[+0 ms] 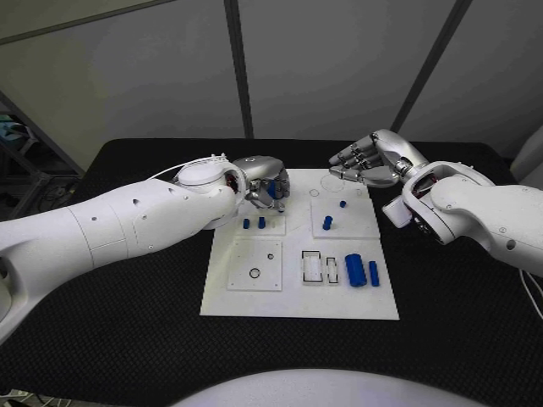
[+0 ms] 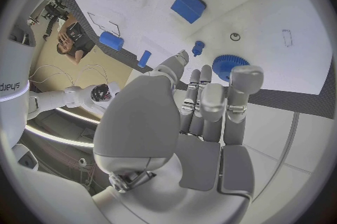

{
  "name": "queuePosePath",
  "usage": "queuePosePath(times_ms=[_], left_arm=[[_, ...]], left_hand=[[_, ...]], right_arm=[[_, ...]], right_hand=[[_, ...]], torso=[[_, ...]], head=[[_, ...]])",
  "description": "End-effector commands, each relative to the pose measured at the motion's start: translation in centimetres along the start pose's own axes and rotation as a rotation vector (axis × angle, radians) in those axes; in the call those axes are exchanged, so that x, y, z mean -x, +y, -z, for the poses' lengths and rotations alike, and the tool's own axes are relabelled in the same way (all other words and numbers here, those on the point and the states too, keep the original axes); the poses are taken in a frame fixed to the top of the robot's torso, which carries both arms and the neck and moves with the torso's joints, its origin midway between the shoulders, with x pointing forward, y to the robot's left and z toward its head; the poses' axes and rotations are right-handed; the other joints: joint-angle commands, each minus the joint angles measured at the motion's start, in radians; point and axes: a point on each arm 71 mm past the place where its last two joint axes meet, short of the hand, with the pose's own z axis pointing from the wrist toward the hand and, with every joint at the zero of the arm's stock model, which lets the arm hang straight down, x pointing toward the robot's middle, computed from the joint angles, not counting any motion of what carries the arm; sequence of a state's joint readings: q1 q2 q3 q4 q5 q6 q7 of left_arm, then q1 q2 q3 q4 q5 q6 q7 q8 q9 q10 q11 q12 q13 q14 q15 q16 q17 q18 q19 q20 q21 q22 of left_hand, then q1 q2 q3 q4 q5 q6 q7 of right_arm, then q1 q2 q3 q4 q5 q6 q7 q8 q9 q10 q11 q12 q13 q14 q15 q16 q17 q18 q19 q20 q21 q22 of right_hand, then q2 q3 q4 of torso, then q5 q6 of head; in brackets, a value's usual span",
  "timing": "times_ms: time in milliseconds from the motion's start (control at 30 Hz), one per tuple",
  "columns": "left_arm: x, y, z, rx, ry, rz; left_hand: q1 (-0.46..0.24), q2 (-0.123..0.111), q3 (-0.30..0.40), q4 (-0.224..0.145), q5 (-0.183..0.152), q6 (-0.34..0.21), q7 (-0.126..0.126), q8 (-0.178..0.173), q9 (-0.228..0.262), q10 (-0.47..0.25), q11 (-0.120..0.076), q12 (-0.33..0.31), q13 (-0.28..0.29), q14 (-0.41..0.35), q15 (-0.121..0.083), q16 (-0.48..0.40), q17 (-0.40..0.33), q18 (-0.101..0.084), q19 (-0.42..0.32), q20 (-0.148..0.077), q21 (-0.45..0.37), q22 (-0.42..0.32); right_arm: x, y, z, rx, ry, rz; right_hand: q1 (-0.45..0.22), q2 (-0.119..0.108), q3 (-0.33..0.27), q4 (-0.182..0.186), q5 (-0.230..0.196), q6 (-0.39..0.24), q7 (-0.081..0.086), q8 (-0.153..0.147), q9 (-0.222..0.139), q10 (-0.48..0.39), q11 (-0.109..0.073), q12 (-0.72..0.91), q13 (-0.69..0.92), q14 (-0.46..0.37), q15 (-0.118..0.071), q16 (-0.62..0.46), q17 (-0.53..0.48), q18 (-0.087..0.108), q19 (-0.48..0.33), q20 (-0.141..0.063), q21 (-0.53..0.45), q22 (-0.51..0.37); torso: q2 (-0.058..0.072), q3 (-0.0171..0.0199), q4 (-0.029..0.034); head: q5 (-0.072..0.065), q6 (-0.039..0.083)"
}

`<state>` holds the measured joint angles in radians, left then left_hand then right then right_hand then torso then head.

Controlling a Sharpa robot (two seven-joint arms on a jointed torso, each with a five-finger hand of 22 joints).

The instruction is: Assemble the parts on the task board

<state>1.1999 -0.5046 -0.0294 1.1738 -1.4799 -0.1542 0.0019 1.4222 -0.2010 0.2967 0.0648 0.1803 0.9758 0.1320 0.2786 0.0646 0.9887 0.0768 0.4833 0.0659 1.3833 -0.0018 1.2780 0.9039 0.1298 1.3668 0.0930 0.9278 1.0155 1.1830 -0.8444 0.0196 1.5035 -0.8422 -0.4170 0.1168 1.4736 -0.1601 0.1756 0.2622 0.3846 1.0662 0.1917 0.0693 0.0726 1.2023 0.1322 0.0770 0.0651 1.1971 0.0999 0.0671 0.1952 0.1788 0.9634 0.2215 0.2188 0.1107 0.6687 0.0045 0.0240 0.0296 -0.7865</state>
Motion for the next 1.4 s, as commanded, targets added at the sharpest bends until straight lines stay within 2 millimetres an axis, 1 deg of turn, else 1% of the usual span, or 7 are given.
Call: queuePosePath(times_ms=[33, 467, 667, 933, 1133, 1333, 1400], left_arm=[[-0.3, 0.1, -0.1, 0.018, 0.046, -0.027], [-0.9, 0.2, -0.4, 0.031, 0.076, -0.025], [-1.1, 0.1, -0.5, 0.022, 0.077, -0.024], [-1.3, 0.1, -0.6, 0.018, 0.091, -0.023], [-1.5, 0.1, -0.7, 0.021, 0.108, -0.021], [-1.7, 0.3, -0.7, 0.033, 0.118, -0.021], [-1.7, 0.3, -0.7, 0.035, 0.12, -0.022]], left_hand=[[-0.006, 0.0, 0.007, -0.001, -0.004, 0.009, 0.002, -0.008, 0.001, 0.006, -0.001, -0.004, -0.001, 0.01, -0.001, 0.008, 0.005, 0.003, 0.006, 0.0, 0.013, 0.01], [-0.012, 0.002, 0.029, -0.005, -0.004, 0.026, 0.001, -0.018, 0.001, 0.026, -0.004, -0.018, -0.002, 0.031, -0.003, 0.035, 0.036, -0.009, 0.024, -0.001, 0.088, 0.078], [-0.01, 0.007, 0.044, -0.009, -0.004, 0.032, -0.001, -0.022, 0.001, 0.032, -0.005, -0.026, -0.002, 0.031, -0.005, 0.036, 0.03, -0.009, 0.023, -0.001, 0.094, 0.085], [-0.001, 0.022, 0.086, -0.019, -0.007, 0.049, -0.004, -0.03, 0.002, 0.052, -0.008, -0.043, -0.002, 0.034, -0.008, 0.041, 0.029, -0.01, 0.02, -0.002, 0.111, 0.105], [0.006, 0.034, 0.126, -0.031, -0.011, 0.07, -0.006, -0.035, 0.003, 0.077, -0.013, -0.059, -0.002, 0.041, -0.012, 0.05, 0.037, -0.014, 0.024, -0.004, 0.134, 0.129], [0.007, 0.033, 0.162, -0.046, -0.014, 0.076, -0.004, -0.048, 0.002, 0.093, -0.012, -0.081, -0.002, 0.046, -0.012, 0.053, 0.036, -0.016, 0.026, -0.005, 0.15, 0.145], [0.005, 0.031, 0.169, -0.049, -0.014, 0.078, -0.003, -0.052, 0.002, 0.096, -0.012, -0.087, -0.002, 0.047, -0.011, 0.054, 0.036, -0.017, 0.026, -0.005, 0.154, 0.149]], right_arm=[[-0.1, 0.2, -0.1, 0.012, 0.006, 0.002], [-0.2, 0.3, -0.1, 0.014, 0.009, 0.001], [-0.2, 0.3, -0.1, 0.014, 0.009, 0.001], [-0.3, 0.3, -0.2, 0.015, 0.011, 0.0], [-0.3, 0.4, -0.2, 0.016, 0.013, 0.0], [-0.3, 0.4, -0.2, 0.016, 0.013, 0.0], [-0.3, 0.4, -0.2, 0.016, 0.013, 0.0]], right_hand=[[0.0, 0.007, 0.005, 0.001, 0.004, 0.002, -0.004, -0.003, 0.001, -0.005, -0.004, 0.006, -0.002, 0.002, -0.006, -0.002, -0.001, 0.005, 0.007, -0.003, -0.006, -0.001], [0.0, 0.007, 0.005, 0.001, 0.004, 0.002, -0.004, -0.003, 0.001, -0.005, -0.004, 0.006, -0.002, 0.002, -0.006, -0.002, -0.001, 0.005, 0.007, -0.003, -0.006, -0.001], [0.0, 0.007, 0.005, 0.001, 0.004, 0.002, -0.004, -0.003, 0.001, -0.005, -0.004, 0.006, -0.002, 0.002, -0.006, -0.002, -0.001, 0.005, 0.007, -0.003, -0.006, -0.001], [0.0, 0.007, 0.005, 0.001, 0.004, 0.002, -0.004, -0.003, 0.001, -0.005, -0.004, 0.006, -0.002, 0.002, -0.006, -0.002, -0.001, 0.005, 0.007, -0.003, -0.006, -0.001], [0.0, 0.007, 0.005, 0.001, 0.004, 0.002, -0.004, -0.003, 0.001, -0.005, -0.004, 0.006, -0.002, 0.002, -0.006, -0.002, -0.001, 0.005, 0.007, -0.003, -0.006, -0.001], [0.001, 0.006, 0.008, 0.0, 0.004, 0.002, -0.004, -0.003, 0.001, -0.005, -0.004, 0.006, -0.002, 0.002, -0.006, -0.002, -0.003, 0.005, 0.009, -0.003, -0.008, -0.002], [0.002, 0.006, 0.009, 0.0, 0.005, 0.002, -0.004, -0.003, 0.001, -0.005, -0.004, 0.006, -0.002, 0.002, -0.006, -0.002, -0.003, 0.005, 0.009, -0.003, -0.008, -0.003]], torso=[[0.0, 0.0008, -0.0004], [0.0, 0.0001, -0.0007], [0.0, 0.0001, -0.0004], [0.0, 0.0003, 0.0004], [0.0, 0.0003, -0.0011], [0.0, 0.0008, -0.0013], [0.0, 0.0006, -0.0004]], head=[[-0.001, -0.002], [-0.004, -0.004], [-0.004, -0.004], [-0.005, -0.004], [-0.004, -0.005], [-0.005, -0.006], [-0.006, -0.006]])
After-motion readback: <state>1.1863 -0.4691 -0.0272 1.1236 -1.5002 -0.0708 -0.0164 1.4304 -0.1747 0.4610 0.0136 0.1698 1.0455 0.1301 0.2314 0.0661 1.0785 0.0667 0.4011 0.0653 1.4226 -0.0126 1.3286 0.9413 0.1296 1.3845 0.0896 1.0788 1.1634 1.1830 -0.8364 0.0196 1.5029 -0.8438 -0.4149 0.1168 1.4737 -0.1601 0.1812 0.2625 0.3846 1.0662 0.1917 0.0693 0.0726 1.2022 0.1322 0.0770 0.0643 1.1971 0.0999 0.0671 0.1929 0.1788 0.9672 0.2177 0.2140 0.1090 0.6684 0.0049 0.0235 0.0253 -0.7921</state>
